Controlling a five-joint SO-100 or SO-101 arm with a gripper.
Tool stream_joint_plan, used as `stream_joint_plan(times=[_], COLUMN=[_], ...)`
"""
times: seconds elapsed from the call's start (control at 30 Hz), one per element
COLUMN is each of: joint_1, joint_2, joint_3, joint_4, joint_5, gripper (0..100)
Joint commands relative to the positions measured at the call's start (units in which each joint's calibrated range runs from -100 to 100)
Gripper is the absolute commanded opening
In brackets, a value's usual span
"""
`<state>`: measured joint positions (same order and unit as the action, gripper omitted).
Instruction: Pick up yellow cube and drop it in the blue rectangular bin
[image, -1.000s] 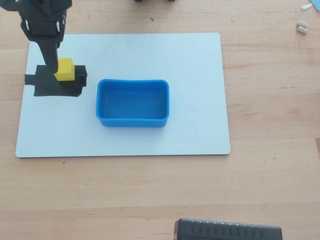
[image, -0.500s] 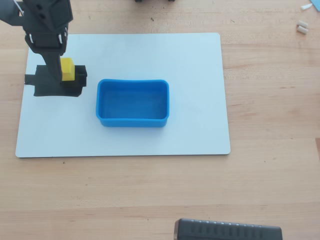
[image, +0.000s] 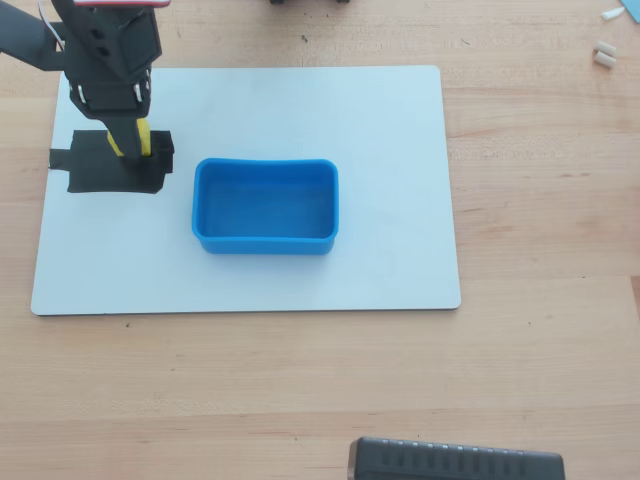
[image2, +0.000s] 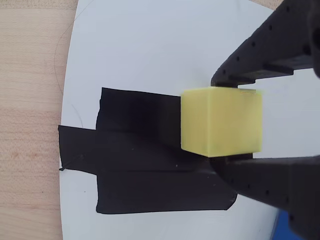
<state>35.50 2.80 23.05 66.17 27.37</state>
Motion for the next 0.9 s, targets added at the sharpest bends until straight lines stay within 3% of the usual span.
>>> stream_joint_plan(times=[0.0, 0.47, 0.87], joint_1=[-0.9, -6.2, -24.6], joint_2=[0.1, -8.7, -23.4], joint_3=[-0.9, -14.9, -18.1], joint_4=[2.0, 22.5, 33.3], joint_5=[-0.1, -7.4, -17.0], gripper=[16, 14, 14])
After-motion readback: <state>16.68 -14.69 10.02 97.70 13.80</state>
